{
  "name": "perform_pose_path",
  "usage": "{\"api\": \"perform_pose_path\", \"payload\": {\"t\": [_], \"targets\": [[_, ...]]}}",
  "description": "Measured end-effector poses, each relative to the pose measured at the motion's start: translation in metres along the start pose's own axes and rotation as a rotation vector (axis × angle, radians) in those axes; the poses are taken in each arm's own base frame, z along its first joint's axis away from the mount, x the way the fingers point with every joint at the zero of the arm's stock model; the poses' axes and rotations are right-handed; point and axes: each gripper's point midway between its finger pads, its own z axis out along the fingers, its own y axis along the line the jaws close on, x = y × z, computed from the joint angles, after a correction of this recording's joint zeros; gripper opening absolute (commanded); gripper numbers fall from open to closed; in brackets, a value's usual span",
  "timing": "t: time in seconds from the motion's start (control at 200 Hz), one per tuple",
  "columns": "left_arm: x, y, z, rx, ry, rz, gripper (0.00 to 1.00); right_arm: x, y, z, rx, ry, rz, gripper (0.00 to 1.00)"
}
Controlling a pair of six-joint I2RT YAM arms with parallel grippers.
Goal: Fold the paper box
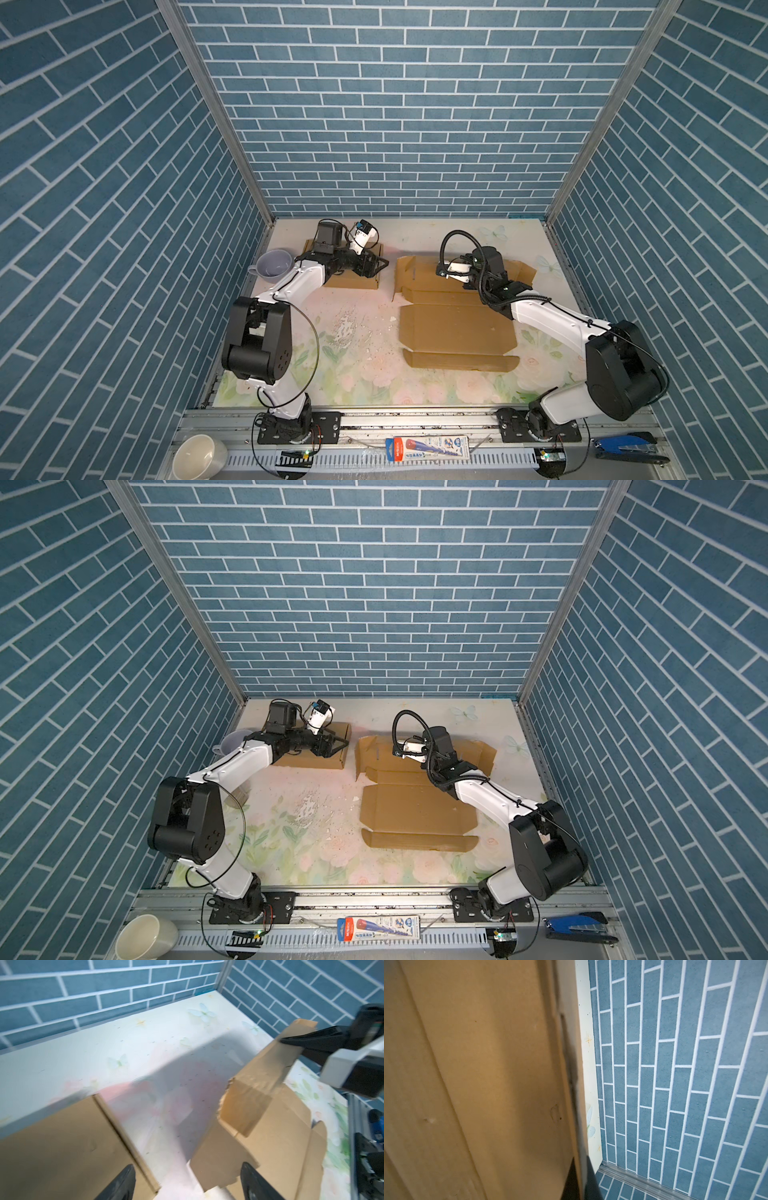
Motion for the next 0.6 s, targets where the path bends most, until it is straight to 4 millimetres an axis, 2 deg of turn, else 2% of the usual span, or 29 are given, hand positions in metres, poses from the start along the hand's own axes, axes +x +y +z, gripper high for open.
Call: {"api": "perform_pose_path", "payload": {"t": [0.15, 0.245, 0.4, 0.6], "targets": [[0.011, 0.02, 0.028, -0.028, 0.069, 0.008, 0.79, 0.001, -0.003, 0.007, -0.012, -0.007, 0.008, 0.0], [0.022, 0.025, 0.048, -0.03, 0.13, 0.039, 0.8, 0.002, -0.005, 0.012, -0.025, -0.011, 0.014, 0.0], [0.036, 0.015, 0.071, 0.006, 0.218, 0.11, 0.81, 0.004, -0.007, 0.018, -0.045, -0.015, 0.021, 0.0], [0.029, -0.004, 0.081, 0.108, 0.262, 0.191, 0.79, 0.013, 0.0, 0.03, -0.095, -0.003, 0.028, 0.0]]}}
